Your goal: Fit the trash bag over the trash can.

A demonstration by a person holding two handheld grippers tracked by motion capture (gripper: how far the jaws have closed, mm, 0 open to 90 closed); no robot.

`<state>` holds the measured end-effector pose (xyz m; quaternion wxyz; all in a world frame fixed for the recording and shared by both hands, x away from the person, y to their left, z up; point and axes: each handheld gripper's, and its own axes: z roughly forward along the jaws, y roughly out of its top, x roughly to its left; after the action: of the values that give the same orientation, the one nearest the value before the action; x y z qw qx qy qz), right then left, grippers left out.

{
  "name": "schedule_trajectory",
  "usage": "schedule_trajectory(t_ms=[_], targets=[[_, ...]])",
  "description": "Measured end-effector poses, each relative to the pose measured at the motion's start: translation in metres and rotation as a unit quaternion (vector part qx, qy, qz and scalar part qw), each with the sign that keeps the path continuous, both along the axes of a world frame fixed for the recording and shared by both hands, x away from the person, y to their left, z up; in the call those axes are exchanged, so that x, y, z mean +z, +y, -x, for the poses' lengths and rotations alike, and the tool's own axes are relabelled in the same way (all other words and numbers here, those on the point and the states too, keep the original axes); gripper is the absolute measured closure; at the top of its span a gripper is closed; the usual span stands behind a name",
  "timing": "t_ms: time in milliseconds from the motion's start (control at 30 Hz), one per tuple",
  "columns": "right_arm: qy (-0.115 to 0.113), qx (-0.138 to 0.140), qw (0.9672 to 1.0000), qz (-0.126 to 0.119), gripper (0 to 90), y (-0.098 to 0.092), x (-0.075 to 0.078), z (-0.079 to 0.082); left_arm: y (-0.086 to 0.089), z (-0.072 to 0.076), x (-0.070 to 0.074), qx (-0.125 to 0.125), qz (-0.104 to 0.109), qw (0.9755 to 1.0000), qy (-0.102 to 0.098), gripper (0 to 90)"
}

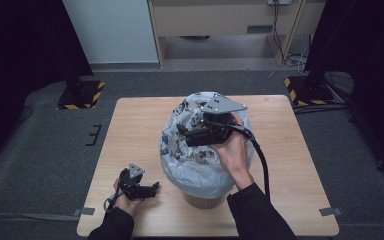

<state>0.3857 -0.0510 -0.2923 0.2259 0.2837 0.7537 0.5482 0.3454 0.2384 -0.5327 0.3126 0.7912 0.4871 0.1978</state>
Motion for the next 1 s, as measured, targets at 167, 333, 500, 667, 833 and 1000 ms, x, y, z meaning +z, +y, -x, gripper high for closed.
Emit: schedule_trajectory(t_ms=[167, 333, 500, 667, 833, 1000], targets=[[-0.036, -0.014, 0.9988, -0.028, 4.2, -0.005, 0.014, 0.004, 0.000, 0.000, 0.000, -0.001, -0.001, 1.0000, 0.001, 6.5], [-0.060, -0.027, 0.9966, -0.049, 3.8, -0.010, 0.020, 0.009, 0.000, 0.000, 0.000, 0.000, 0.000, 1.0000, 0.001, 6.4], [-0.077, -0.045, 0.9941, -0.062, 3.2, -0.016, 0.025, 0.012, 0.000, 0.000, 0.000, 0.000, 0.000, 1.0000, 0.000, 6.3], [-0.089, -0.065, 0.9916, -0.067, 2.5, -0.025, 0.028, 0.015, 0.000, 0.000, 0.000, 0.000, 0.000, 1.0000, -0.001, 6.4], [-0.100, -0.080, 0.9888, -0.077, 2.5, -0.038, 0.030, 0.018, 0.000, 0.000, 0.000, 0.001, 0.001, 1.0000, -0.001, 6.4], [-0.111, -0.107, 0.9852, -0.075, 1.4, -0.059, 0.032, 0.021, 0.000, 0.000, 0.000, 0.001, 0.001, 1.0000, -0.002, 6.3]])
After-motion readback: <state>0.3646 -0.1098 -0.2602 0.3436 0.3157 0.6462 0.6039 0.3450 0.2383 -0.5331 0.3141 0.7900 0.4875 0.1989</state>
